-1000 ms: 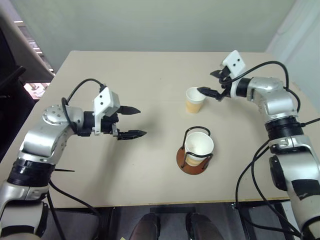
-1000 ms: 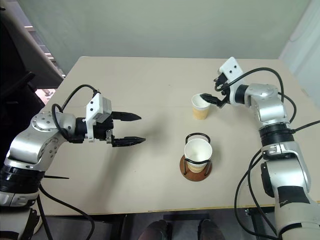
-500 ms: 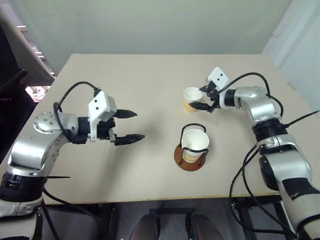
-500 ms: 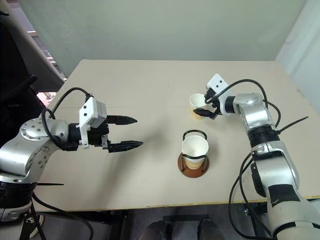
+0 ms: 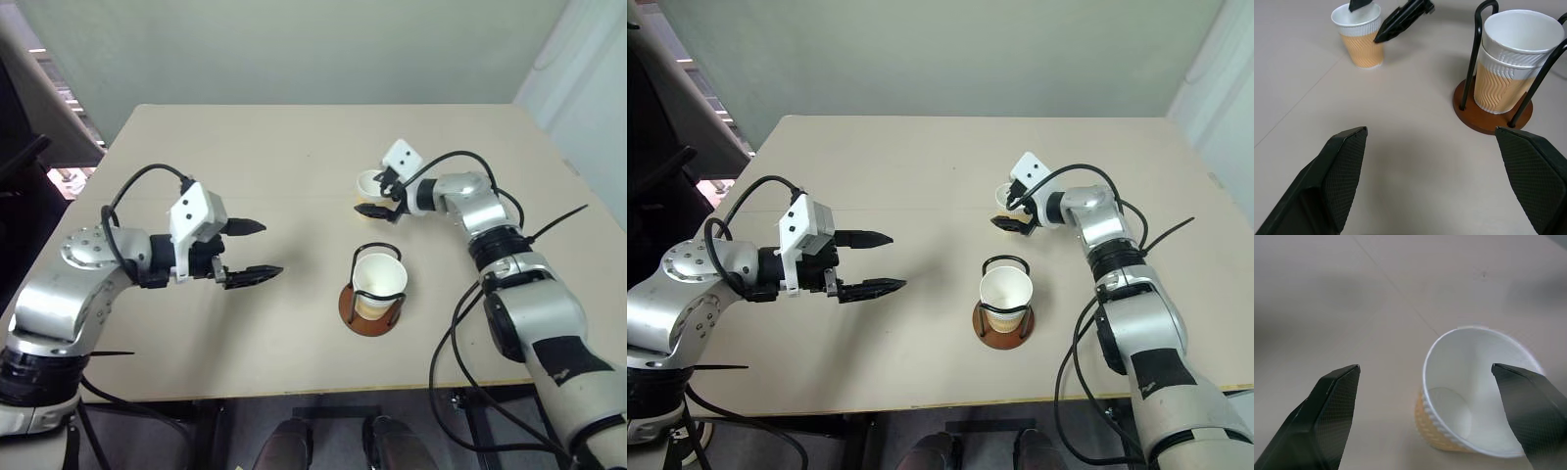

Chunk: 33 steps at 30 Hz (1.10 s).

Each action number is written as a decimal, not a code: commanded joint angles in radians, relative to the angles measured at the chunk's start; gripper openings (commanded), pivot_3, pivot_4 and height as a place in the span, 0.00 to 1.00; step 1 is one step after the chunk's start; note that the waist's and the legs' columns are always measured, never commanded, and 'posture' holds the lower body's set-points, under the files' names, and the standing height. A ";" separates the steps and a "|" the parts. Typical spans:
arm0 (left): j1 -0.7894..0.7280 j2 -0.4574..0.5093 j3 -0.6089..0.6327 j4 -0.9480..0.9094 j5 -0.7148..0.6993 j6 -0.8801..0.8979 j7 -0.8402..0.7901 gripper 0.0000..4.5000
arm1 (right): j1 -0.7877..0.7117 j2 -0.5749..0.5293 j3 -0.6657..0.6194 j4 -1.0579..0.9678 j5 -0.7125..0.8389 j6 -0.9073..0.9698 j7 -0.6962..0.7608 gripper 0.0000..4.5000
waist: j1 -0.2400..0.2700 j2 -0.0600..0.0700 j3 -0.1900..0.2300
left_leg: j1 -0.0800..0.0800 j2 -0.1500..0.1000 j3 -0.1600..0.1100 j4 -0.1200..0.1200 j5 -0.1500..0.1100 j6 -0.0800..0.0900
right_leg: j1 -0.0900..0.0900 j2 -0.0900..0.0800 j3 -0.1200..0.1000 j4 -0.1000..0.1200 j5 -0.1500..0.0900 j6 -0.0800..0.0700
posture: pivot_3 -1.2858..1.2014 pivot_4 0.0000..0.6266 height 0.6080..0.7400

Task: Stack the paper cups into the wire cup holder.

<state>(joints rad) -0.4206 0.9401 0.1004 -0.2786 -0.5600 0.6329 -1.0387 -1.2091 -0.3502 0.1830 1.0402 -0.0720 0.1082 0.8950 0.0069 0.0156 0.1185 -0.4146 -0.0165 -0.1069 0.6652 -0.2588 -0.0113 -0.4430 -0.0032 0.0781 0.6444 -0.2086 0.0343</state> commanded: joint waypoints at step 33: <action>-0.180 -0.031 -0.080 0.010 -0.082 -0.043 -0.247 1.00 | 0.217 -0.570 -0.134 -1.213 0.505 0.571 0.618 0.02 | -0.003 -0.002 0.001 | 0.002 0.001 0.001 0.001 0.005 -0.003 | 0.002 0.002 0.000 -0.001 0.000 -0.001 | 0.52 0.24 1.00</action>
<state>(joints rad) -0.5891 0.8973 0.0187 -0.2795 -0.6491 0.6200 -1.2581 -0.9897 -0.8979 0.0871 -0.1118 0.4006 0.6721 1.5002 0.0037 0.0138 0.1198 -0.4117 -0.0152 -0.1063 0.6657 -0.2537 -0.0139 -0.4408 -0.0014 0.0786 0.6448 -0.2082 0.0332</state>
